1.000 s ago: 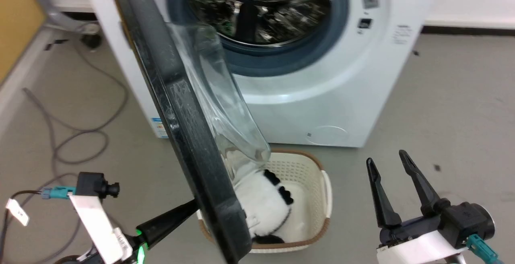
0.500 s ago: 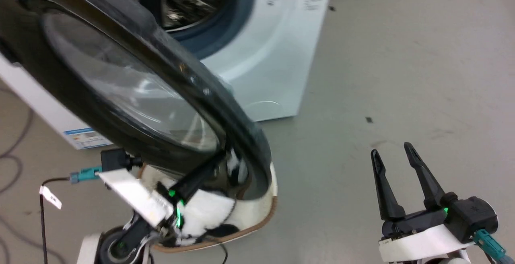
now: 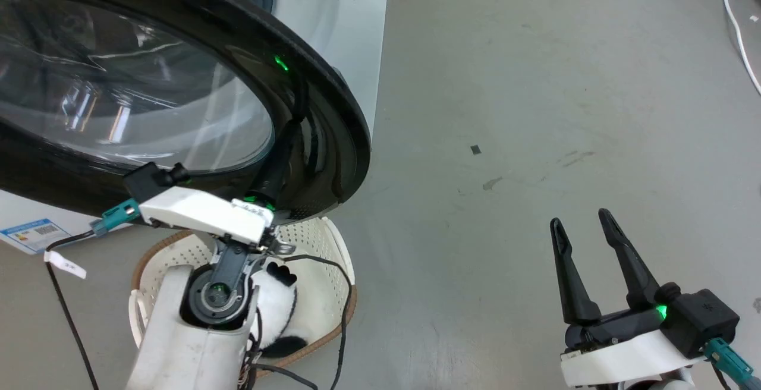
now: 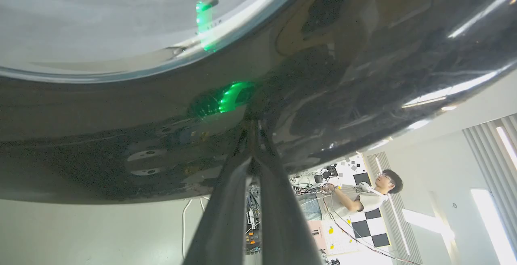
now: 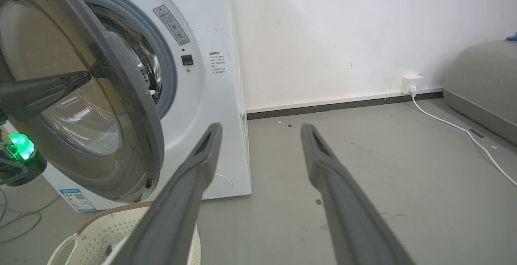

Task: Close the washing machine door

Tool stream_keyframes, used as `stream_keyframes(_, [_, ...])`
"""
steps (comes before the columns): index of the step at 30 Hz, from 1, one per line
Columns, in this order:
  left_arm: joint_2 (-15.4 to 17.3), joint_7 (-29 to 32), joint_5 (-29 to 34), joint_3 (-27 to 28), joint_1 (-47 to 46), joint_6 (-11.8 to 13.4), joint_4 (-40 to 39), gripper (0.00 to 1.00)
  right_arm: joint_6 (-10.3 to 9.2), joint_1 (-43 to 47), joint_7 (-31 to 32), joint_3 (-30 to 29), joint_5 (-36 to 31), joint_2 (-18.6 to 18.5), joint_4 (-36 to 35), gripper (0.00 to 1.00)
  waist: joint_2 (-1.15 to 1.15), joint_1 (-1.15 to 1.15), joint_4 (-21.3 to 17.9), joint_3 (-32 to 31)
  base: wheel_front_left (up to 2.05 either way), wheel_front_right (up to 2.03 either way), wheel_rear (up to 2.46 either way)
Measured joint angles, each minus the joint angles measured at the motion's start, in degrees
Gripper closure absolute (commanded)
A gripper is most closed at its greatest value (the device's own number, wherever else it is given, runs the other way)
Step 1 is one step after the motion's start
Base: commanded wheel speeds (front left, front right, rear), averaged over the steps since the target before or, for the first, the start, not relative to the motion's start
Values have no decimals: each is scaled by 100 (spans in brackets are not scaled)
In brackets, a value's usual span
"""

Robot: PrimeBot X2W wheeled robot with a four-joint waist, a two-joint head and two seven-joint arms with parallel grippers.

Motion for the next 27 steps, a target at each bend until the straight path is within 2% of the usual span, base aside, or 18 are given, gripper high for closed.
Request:
stream_keyframes(4, [22, -149, -38, -215, -32, 0, 99, 100, 0, 5, 0, -54, -3, 0, 5, 0, 0, 0, 69, -90, 0, 0, 0])
stream_keyframes(9, [245, -230, -60, -630, 176, 0, -129, 100, 0, 20, -1, -114, -26, 0, 37, 0, 0, 0, 270, -234, 0, 0, 0])
stream_keyframes(13, [771, -417, 361, -1241, 660, 0, -545, 100, 0, 69, -1, -151, -87, 1, 42, 0, 0, 0, 462, -391, 0, 0, 0])
stream_keyframes(17, [1559, -1334, 1450, -1786, 1034, -1, -743, 100, 0, 146, 0, -190, -120, 0, 35, 0, 0, 0, 694, -557, 0, 0, 0])
stream_keyframes(18, [1711, -1613, 1697, -1868, 1102, 0, -721, 87, 0, 160, 0, -197, -122, 1, 29, 0, 0, 0, 755, -603, 0, 0, 0])
stream_keyframes(19, [1833, -1919, 1970, -1929, 1173, -1, -681, 35, 0, 166, 0, -204, -123, 0, 21, 0, 0, 0, 816, -651, 0, 0, 0])
stream_keyframes(20, [1928, -2141, 2267, -1927, 1232, -1, -583, 0, 0, 180, 0, -204, -129, 0, 11, 0, 0, 0, 879, -703, 0, 0, 0])
stream_keyframes(22, [2121, -2331, 2992, -1919, 1334, 24, -466, 0, 0, 218, 0, -198, -164, 1, -29, 0, 0, 0, 1010, -796, 0, 0, 0])
stream_keyframes(24, [2162, -2381, 3638, -1762, 1443, 179, -494, 0, 0, 232, 0, -185, -166, 1, -90, 0, 0, 0, 1152, -868, 0, 0, 0])
stream_keyframes(27, [1861, -2390, 4369, -1090, 1708, 354, -992, 0, 0, 253, 0, -188, -200, 1, -182, 0, 0, 0, 1366, -949, 0, 0, 0])
